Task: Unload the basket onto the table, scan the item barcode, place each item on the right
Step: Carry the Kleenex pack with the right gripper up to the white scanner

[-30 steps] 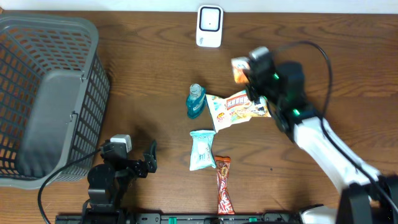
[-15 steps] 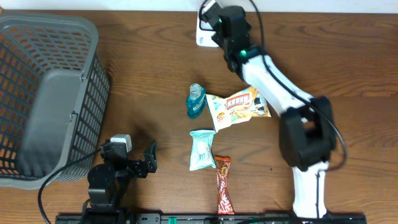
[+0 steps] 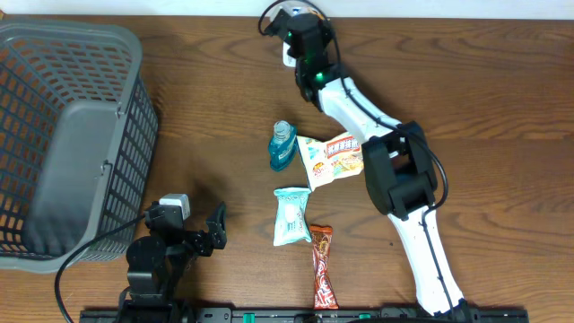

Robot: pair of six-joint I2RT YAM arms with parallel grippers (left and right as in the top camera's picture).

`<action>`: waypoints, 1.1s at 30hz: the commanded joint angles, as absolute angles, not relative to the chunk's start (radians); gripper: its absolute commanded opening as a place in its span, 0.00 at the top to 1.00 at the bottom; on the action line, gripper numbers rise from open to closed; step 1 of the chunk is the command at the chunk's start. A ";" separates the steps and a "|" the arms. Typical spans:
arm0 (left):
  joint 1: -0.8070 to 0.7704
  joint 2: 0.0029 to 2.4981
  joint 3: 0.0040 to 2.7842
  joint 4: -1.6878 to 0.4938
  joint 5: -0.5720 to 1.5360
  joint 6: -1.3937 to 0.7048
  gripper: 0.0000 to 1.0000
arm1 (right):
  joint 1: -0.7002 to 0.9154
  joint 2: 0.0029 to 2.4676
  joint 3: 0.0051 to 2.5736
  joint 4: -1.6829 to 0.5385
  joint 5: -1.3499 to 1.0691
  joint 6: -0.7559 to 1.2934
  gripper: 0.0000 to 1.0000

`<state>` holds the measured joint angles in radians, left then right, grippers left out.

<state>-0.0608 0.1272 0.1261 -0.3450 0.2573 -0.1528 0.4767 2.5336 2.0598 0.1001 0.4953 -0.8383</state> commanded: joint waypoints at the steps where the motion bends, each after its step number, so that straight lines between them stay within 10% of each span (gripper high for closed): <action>1: -0.064 0.124 0.121 -0.366 0.262 -0.154 0.04 | 0.506 2.553 2.089 0.123 0.503 -0.873 0.99; 18: -0.064 0.124 0.121 -0.366 0.262 -0.154 0.03 | 0.443 2.423 2.088 -0.177 0.704 -1.024 0.99; 33: -0.064 0.124 0.121 -0.366 0.262 -0.154 0.03 | 0.091 2.259 2.086 -0.686 0.802 -0.424 0.99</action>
<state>-0.0608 0.1272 0.1261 -0.3454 0.2573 -0.1528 0.1577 2.2833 2.0731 -0.6147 0.7742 -0.6662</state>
